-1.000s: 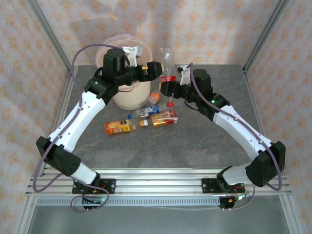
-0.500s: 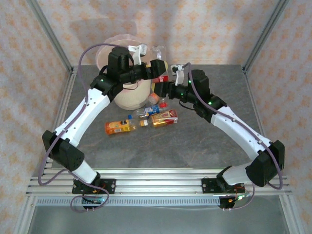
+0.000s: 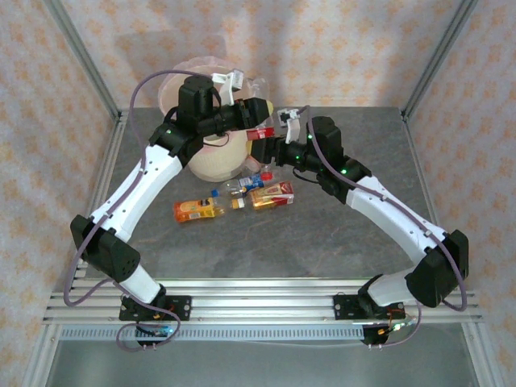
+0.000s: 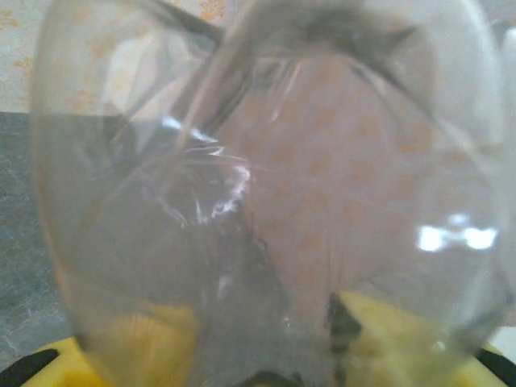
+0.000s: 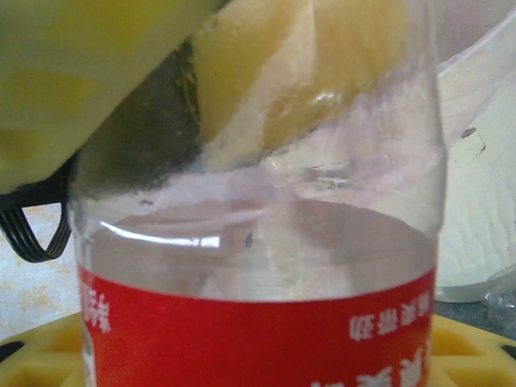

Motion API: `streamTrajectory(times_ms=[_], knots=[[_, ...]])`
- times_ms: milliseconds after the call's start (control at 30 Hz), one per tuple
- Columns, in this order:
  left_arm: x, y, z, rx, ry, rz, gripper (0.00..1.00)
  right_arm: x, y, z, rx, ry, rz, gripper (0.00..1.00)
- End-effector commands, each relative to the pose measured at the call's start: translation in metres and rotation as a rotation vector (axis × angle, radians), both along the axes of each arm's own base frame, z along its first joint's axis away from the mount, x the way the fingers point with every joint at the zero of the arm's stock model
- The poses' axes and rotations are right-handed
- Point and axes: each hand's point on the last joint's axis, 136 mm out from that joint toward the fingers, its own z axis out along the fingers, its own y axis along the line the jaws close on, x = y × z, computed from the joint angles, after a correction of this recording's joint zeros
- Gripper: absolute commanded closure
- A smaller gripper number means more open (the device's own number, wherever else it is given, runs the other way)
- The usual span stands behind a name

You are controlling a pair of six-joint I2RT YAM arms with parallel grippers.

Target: Put the plastic bottles in the bin

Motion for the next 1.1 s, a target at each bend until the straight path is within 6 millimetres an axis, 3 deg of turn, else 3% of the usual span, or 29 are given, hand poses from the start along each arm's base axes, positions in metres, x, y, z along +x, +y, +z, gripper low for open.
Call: streamTrajectory(times_ms=[0,133,200,367,567,700,933,1067], knots=[[-0.010,0.004,0.035,-0.005,-0.083,0.006,0.62,0.002,-0.001,0.003,-0.036,-0.028,-0.018,0.30],[-0.009,0.018,0.048,0.076,-0.143,0.051,0.63,0.002,-0.011,0.002,-0.071,-0.037,-0.062,0.05],[-0.007,0.028,0.057,0.116,-0.181,0.091,0.63,0.002,-0.018,0.002,-0.087,-0.042,-0.096,0.00],[0.010,0.072,0.079,0.243,-0.258,0.237,0.63,0.003,-0.039,0.003,-0.102,-0.049,-0.199,0.01],[0.037,0.134,0.099,0.379,-0.327,0.428,0.63,0.009,-0.074,-0.014,-0.184,0.003,-0.379,0.01],[0.053,0.166,0.104,0.503,-0.364,0.540,0.63,0.013,-0.108,-0.025,-0.215,0.031,-0.562,0.01],[0.083,0.189,0.100,0.691,-0.416,0.617,0.63,0.001,-0.138,-0.018,-0.232,-0.033,-0.657,0.01],[0.103,0.196,0.083,0.776,-0.387,0.630,0.63,-0.007,-0.153,-0.010,-0.216,-0.088,-0.697,0.01]])
